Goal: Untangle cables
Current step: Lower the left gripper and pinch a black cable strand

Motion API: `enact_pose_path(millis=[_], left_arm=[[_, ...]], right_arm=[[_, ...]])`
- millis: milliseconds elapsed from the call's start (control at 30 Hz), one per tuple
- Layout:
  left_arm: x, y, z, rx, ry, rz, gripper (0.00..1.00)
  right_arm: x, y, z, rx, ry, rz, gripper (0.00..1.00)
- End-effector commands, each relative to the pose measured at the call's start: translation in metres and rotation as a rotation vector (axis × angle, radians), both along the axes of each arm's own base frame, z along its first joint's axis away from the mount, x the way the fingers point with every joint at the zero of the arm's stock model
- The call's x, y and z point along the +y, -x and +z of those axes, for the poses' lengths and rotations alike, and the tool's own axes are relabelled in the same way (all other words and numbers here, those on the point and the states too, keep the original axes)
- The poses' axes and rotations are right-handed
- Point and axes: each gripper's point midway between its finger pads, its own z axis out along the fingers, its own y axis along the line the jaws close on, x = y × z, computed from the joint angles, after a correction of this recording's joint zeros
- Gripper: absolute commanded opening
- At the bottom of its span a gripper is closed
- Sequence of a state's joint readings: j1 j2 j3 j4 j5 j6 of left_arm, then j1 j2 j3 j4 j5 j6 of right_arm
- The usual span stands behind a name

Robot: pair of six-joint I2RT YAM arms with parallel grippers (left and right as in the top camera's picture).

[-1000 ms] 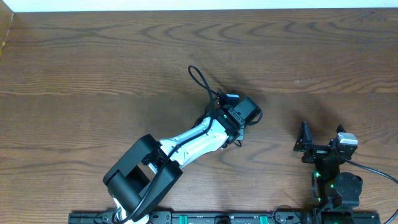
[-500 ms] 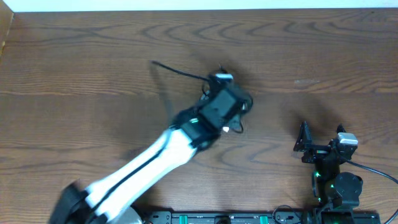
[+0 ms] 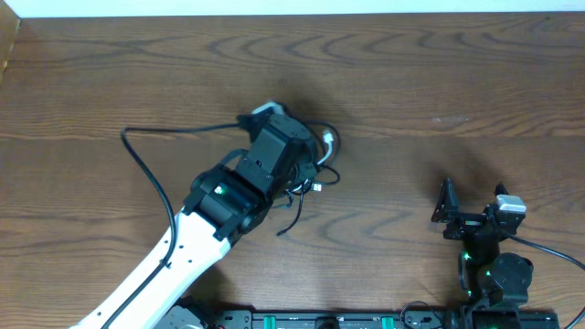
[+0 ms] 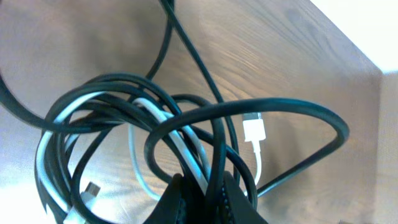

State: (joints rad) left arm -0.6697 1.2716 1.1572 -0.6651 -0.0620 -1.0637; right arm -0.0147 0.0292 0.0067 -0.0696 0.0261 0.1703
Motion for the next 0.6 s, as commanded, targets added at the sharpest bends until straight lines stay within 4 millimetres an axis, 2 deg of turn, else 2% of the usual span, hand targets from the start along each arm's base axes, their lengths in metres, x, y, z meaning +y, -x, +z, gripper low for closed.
enact_pose_path(millis=[0, 33, 67, 167, 200, 233, 367, 467, 567], left_arm=[[0.016, -0.006, -0.018, 0.136, 0.137, 0.386, 0.08], [0.015, -0.003, -0.028, 0.190, 0.162, 0.450, 0.08], [0.014, 0.000, -0.037, 0.239, 0.178, 0.497, 0.17], [0.007, -0.001, -0.061, 0.309, 0.155, 0.526, 0.75], [0.006, -0.001, -0.069, 0.321, 0.126, 0.516, 0.88], [0.006, -0.001, -0.077, 0.328, 0.087, 0.488, 0.93], [0.005, -0.004, -0.095, 0.308, -0.073, 0.287, 0.95], [0.000, -0.009, -0.089, 0.197, -0.239, -0.041, 0.95], [0.012, -0.006, -0.088, 0.157, -0.382, -0.203, 0.95]], right_arm=[[-0.001, 0.000, -0.001, 0.003, 0.014, -0.004, 0.99], [-0.001, 0.000, -0.001, 0.004, 0.013, -0.003, 0.99], [0.001, 0.000, -0.001, 0.003, -0.007, 0.005, 0.99], [0.010, 0.000, -0.001, 0.003, -0.118, 0.048, 0.99], [0.010, 0.000, -0.001, 0.002, -0.161, 0.046, 0.99], [0.010, 0.000, -0.001, 0.002, -0.208, 0.043, 0.99], [0.011, 0.000, -0.001, 0.001, -0.394, 0.029, 0.99], [0.021, 0.000, -0.001, 0.014, -0.450, 0.080, 0.99], [0.034, 0.002, 0.000, 0.026, -0.464, 0.156, 0.99]])
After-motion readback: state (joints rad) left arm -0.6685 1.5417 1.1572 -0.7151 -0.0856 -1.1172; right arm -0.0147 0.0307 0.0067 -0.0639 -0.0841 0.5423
